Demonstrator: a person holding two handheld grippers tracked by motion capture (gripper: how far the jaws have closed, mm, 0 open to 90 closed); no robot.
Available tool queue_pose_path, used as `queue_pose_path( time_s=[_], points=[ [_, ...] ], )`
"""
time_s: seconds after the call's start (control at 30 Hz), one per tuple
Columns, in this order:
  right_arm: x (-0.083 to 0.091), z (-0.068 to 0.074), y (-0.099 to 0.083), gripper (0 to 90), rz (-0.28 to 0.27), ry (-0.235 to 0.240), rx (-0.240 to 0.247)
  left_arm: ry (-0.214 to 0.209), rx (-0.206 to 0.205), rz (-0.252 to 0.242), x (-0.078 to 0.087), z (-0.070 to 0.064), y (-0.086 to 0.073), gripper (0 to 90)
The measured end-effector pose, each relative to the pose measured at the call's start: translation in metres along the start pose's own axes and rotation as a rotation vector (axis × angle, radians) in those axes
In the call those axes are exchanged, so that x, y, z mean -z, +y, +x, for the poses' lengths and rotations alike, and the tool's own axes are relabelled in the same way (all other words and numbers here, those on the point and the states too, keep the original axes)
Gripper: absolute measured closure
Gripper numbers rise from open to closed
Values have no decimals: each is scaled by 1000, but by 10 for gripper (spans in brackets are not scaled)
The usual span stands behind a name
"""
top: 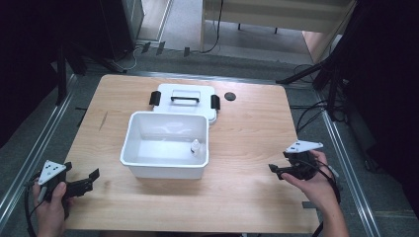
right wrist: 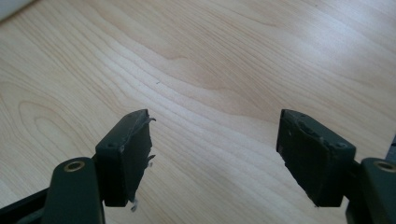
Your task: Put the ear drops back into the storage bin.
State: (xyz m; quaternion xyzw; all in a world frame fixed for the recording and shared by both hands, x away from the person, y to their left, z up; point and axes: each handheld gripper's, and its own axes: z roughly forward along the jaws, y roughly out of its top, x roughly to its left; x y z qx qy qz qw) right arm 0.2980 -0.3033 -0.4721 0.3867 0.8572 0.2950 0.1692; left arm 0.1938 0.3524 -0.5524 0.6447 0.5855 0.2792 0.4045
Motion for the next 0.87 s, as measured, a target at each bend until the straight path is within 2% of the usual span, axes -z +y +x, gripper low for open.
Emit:
queue_pose_path(
  time_s=[0.17,0.2,0.3,0.4,0.43,0.57,0.63,0.8,0.87],
  points=[
    [0,0,-32,269,-136,-2,-113,0,2,-3,0,0,0,3],
    [0,0,-32,269,-136,-2,-113,0,2,-3,0,0,0,3],
    [1,3,-52,272,-230,-1,-176,0,0,-3,0,0,0,3],
    [1,4,-56,272,-243,-7,-185,-1,1,-4,0,0,0,3],
    [2,6,-68,271,-292,-23,-221,-1,1,-3,0,0,0,3],
    [4,11,-87,271,-387,-33,-285,-2,8,-1,0,0,0,3],
    [4,12,-95,269,-436,-18,-314,-3,7,-1,0,0,0,3],
    [1,14,-114,278,-500,-33,-373,-3,7,0,0,0,0,3],
    [3,13,-114,278,-517,-19,-382,-2,6,1,0,0,0,3]
  ],
)
